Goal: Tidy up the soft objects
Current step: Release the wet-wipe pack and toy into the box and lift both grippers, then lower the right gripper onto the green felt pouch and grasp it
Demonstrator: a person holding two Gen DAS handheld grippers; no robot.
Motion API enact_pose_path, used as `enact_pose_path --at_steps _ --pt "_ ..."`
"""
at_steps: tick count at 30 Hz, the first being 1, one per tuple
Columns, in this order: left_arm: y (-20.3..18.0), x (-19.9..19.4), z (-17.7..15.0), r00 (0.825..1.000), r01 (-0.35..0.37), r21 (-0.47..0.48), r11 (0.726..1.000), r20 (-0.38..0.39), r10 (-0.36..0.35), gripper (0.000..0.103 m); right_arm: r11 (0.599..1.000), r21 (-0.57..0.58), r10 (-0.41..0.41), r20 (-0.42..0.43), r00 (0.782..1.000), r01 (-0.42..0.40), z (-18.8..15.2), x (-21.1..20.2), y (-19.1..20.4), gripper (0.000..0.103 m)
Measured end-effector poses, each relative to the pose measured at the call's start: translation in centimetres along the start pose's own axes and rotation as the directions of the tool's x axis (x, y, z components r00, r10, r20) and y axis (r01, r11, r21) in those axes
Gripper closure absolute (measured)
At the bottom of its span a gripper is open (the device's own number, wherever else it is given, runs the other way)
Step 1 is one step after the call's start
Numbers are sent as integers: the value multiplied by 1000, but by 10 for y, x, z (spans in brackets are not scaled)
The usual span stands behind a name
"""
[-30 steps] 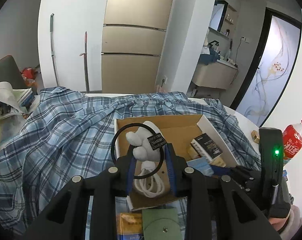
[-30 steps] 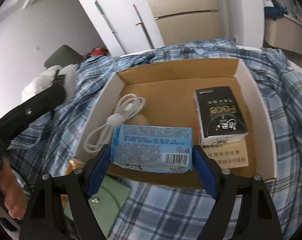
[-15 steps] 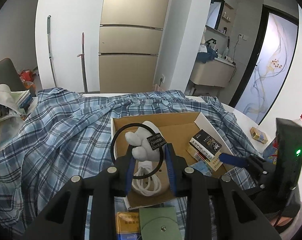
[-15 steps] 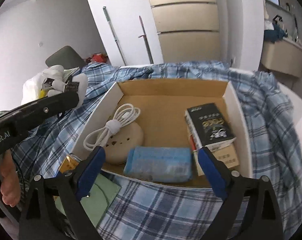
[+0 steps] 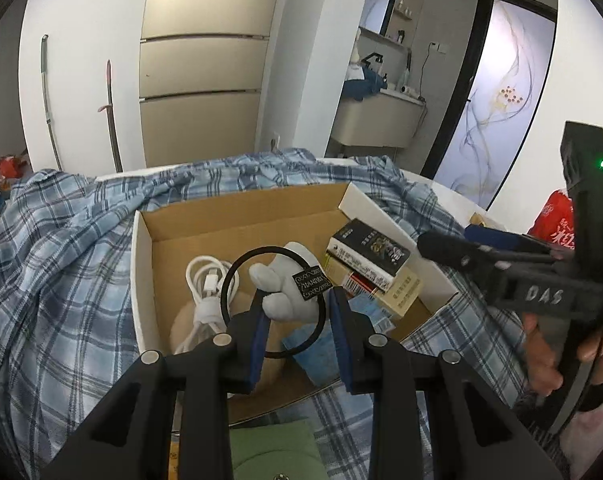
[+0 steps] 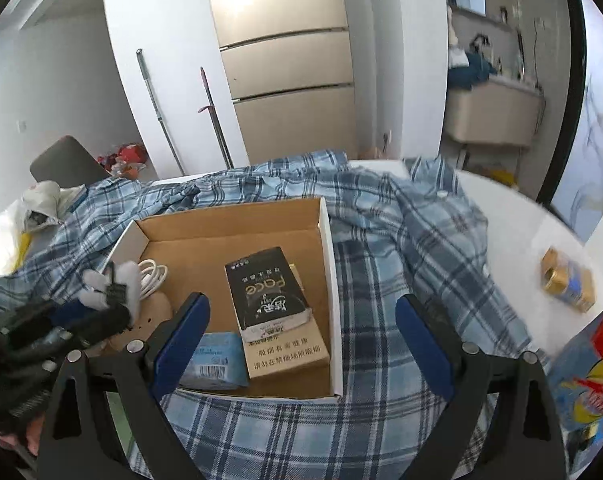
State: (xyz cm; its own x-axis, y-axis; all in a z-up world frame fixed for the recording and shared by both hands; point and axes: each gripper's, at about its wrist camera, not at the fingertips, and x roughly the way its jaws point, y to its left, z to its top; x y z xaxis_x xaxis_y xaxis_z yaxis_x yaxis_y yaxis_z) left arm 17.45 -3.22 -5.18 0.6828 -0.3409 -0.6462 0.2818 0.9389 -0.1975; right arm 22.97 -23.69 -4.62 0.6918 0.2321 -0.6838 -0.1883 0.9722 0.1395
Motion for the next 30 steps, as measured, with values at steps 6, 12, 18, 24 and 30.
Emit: enact_pose_path --at_steps 6,12,18,24,30 --pt "-3 -8 -3 999 -22 15 1000 51 21 29 999 12 37 -7 999 -37 -4 3 -3 10" --pt "3 -19 1 996 -23 -11 1000 90 24 28 999 9 36 2 999 -36 -4 2 -2 10" --pt "3 -41 9 984 -75 0 997 163 73 28 999 10 31 27 999 -31 -3 -5 -2 10" --pt "-10 -80 24 969 -142 12 990 207 136 28 1000 -23 15 90 996 -13 2 -25 8 10" --pt "-19 -132 17 958 -158 27 987 248 146 28 997 -62 47 104 993 -41 7 -56 25 10"
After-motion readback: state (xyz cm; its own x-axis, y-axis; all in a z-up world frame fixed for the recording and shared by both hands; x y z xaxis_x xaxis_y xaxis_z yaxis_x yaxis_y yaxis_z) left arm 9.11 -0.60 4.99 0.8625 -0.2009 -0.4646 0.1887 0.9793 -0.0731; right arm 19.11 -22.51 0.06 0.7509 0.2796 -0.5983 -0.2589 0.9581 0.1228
